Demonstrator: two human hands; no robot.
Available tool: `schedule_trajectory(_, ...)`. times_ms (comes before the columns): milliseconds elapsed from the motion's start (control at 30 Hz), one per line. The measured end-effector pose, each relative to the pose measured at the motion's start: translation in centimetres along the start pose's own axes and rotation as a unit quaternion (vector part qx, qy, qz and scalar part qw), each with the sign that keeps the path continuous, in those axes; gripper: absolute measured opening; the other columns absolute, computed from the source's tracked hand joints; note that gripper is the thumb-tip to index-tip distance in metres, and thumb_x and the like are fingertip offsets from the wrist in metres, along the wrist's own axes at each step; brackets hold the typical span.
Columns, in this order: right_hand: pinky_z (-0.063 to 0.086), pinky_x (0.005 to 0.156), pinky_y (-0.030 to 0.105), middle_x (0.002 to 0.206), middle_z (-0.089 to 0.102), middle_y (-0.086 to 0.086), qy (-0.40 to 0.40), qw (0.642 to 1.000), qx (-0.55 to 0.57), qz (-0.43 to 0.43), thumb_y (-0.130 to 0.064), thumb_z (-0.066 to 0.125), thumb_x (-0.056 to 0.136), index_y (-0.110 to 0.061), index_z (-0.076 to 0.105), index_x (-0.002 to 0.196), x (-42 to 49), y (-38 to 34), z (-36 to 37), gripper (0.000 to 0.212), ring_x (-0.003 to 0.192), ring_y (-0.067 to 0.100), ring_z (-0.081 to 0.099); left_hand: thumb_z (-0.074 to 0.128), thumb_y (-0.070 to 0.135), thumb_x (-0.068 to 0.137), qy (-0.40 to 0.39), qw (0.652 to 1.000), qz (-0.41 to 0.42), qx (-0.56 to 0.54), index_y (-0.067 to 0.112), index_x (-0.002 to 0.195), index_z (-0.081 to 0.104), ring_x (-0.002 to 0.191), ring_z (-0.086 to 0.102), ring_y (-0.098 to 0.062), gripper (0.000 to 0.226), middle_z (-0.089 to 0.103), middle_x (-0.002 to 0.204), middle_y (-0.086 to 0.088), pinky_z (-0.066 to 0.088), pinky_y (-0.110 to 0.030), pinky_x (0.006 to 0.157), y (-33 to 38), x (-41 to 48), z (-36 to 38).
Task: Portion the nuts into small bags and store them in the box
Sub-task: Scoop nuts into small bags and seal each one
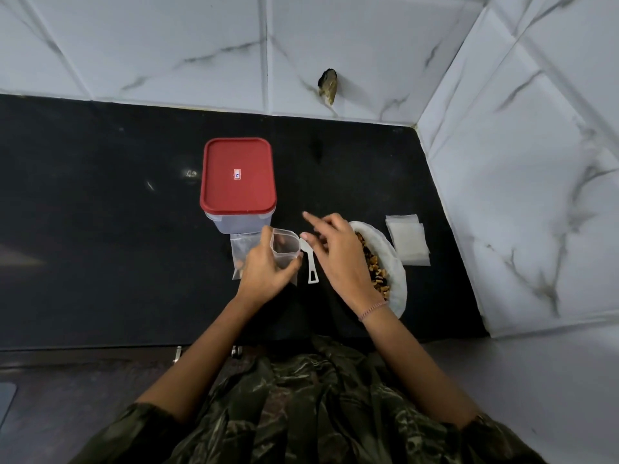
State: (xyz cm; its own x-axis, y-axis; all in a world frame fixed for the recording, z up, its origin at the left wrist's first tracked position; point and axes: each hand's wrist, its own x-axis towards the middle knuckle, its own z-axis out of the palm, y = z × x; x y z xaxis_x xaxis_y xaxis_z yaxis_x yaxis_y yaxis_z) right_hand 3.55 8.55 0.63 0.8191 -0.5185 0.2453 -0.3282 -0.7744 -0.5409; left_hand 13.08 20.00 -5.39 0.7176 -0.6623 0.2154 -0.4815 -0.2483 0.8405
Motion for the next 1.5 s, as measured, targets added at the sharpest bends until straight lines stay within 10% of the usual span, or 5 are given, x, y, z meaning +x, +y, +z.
schedule_trajectory(233,0.046,0.070,0.018,0.093,0.051,0.001,-0.013,0.990,-0.047,-0.135,-0.027,0.071,0.081,-0.015,0.069,0.095,-1.2,-0.4,-0.9,0.018,0.088,0.011,0.047,0.055,0.044,0.075,-0.016,1.000,0.011,-0.024,0.004,0.107,0.041,0.075,0.065,-0.021,0.053,0.066,0.085,-0.007,0.053,-0.047,0.066,0.4,0.5,-0.3)
schedule_trajectory(533,0.045,0.075,0.014,0.092,0.062,-0.001,-0.033,0.993,0.085,-0.078,-0.008,0.063,0.087,-0.010,0.067,0.093,-0.7,-0.4,-2.2,0.007,0.085,0.007,0.057,0.048,0.092,0.056,-0.009,0.999,-0.006,0.031,0.001,0.110,0.032,0.083,0.061,-0.025,0.107,0.056,0.094,-0.008,0.053,-0.041,0.069,1.6,0.5,-0.3)
schedule_trajectory(833,0.043,0.074,0.004,0.085,0.063,-0.015,0.050,0.974,0.215,0.049,-0.006,0.067,0.084,-0.018,0.062,0.104,0.4,0.3,-4.7,0.025,0.086,-0.005,0.060,0.037,0.037,0.096,0.008,0.987,0.033,-0.158,0.013,0.094,0.044,0.077,0.052,-0.004,0.025,0.054,0.086,0.000,0.044,-0.018,0.068,4.5,1.6,-0.8)
schedule_trajectory(1333,0.037,0.078,0.007,0.098,0.055,-0.011,0.026,0.991,0.130,-0.002,-0.030,0.067,0.085,-0.023,0.067,0.105,0.9,0.1,-4.8,0.022,0.096,0.006,0.046,0.046,0.022,0.098,0.028,0.983,0.050,-0.172,0.010,0.091,0.050,0.075,0.052,0.000,0.014,0.054,0.080,0.015,0.043,-0.013,0.066,6.6,1.9,-1.6)
schedule_trajectory(1500,0.036,0.080,0.006,0.094,0.053,-0.011,0.051,0.987,0.150,-0.010,-0.029,0.069,0.083,-0.021,0.069,0.096,1.1,-0.6,-4.3,0.015,0.094,0.005,0.045,0.044,0.028,0.096,0.035,0.984,0.072,-0.157,0.003,0.093,0.054,0.082,0.054,-0.015,0.027,0.057,0.088,-0.005,0.044,-0.022,0.071,6.9,2.1,-1.8)
